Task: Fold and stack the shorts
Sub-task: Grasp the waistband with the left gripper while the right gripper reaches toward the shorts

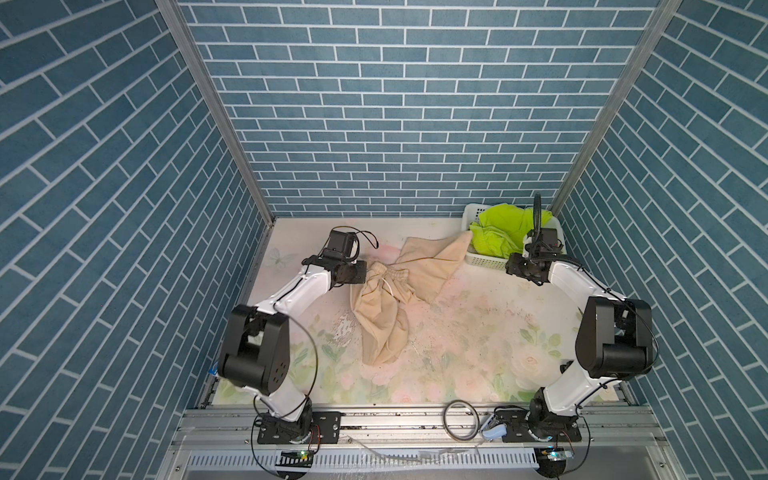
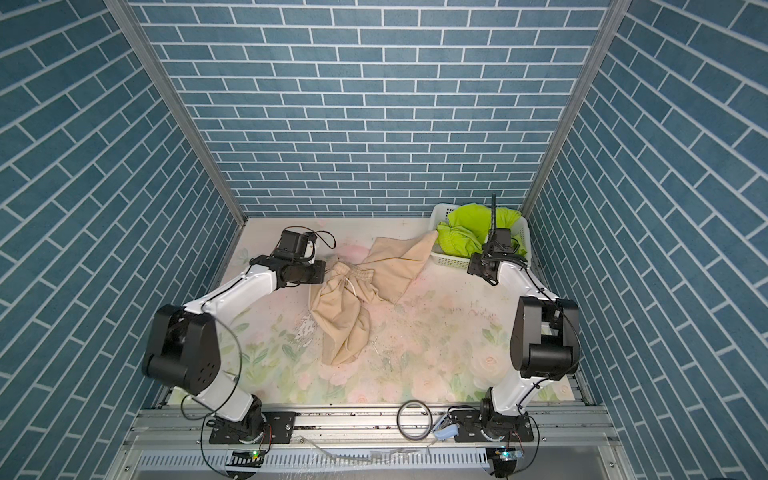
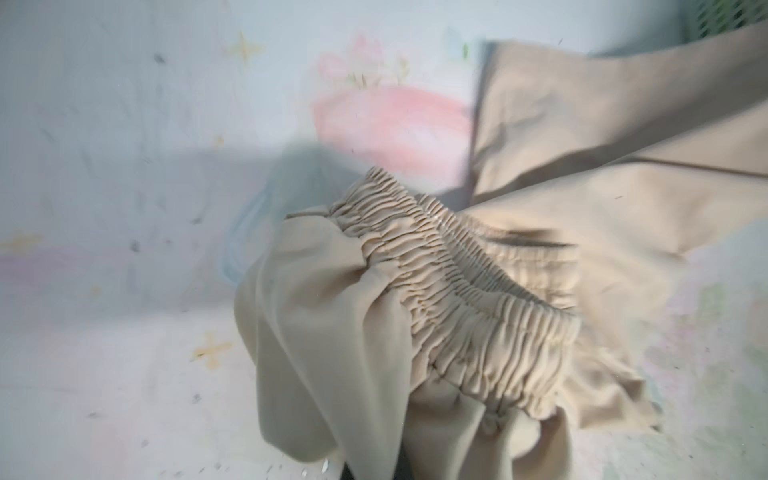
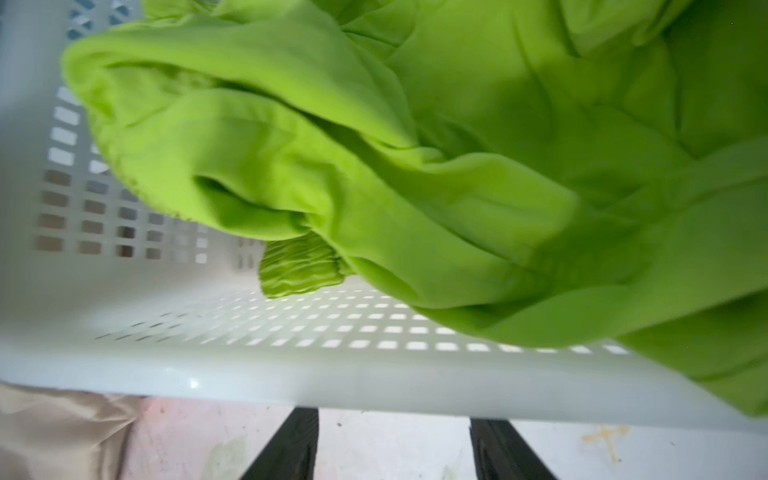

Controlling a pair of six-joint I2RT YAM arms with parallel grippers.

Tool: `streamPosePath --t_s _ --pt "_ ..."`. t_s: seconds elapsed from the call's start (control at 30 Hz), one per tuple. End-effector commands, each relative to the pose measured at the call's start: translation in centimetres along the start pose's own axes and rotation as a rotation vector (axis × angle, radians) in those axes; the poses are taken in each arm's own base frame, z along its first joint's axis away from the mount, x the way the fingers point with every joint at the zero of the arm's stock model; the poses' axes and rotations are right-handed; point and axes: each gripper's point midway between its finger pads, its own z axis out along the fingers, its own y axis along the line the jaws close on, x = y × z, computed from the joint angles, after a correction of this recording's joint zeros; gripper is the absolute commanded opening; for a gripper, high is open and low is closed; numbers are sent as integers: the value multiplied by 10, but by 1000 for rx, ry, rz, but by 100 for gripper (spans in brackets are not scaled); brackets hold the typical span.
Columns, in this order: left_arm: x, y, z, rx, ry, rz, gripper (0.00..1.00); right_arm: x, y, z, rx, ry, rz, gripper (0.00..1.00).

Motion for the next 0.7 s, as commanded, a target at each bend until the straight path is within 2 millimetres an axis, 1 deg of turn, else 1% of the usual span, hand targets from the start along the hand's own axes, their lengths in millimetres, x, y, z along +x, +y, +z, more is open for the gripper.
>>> streamPosePath --t_s 0.0,0.03,0.07,0.13,0.17,0.2,0.27,0.3,0.4,0.47,0.53,0.57,0.6,0.63,0.67 --pt "-7 5 -43 -36 -76 87 0 -17 17 -28 -81 -82 -22 57" --pt "-9 5 -53 -37 -104 95 0 -16 36 -36 -140 -84 -65 57" --pt "-8 3 -58 -24 -118 113 0 -15 58 -44 -199 -91 -122 57" --pt "-3 2 -61 -9 -127 140 1 -7 108 -57 -311 -92 -267 57" --pt "-1 8 -59 -36 -119 134 10 0 138 -62 -377 -86 -353 57" --pt "2 15 -55 -66 -101 120 33 8 166 -65 -447 -78 -423 58" --pt "8 26 -46 -109 -53 91 87 17 213 -64 -575 -76 -496 59" --pt "9 34 -43 -142 -31 71 99 24 235 -59 -636 -58 -521 59" --pt "11 52 -46 -241 1 36 100 41 284 -33 -706 14 -614 59" --pt "7 54 -55 -261 -16 22 100 49 311 -17 -736 25 -677 60" --pt "2 36 -57 -160 -50 11 100 55 328 4 -760 54 -713 60" --pt "1 23 -54 -80 -62 15 100 58 335 15 -767 72 -731 60" --pt "0 14 -50 -31 -60 18 100 56 339 24 -751 78 -748 60" --pt "2 13 -45 -22 -50 14 100 61 340 40 -729 105 -759 60" --pt "4 16 -38 -34 -31 9 100 63 342 50 -717 121 -778 60"
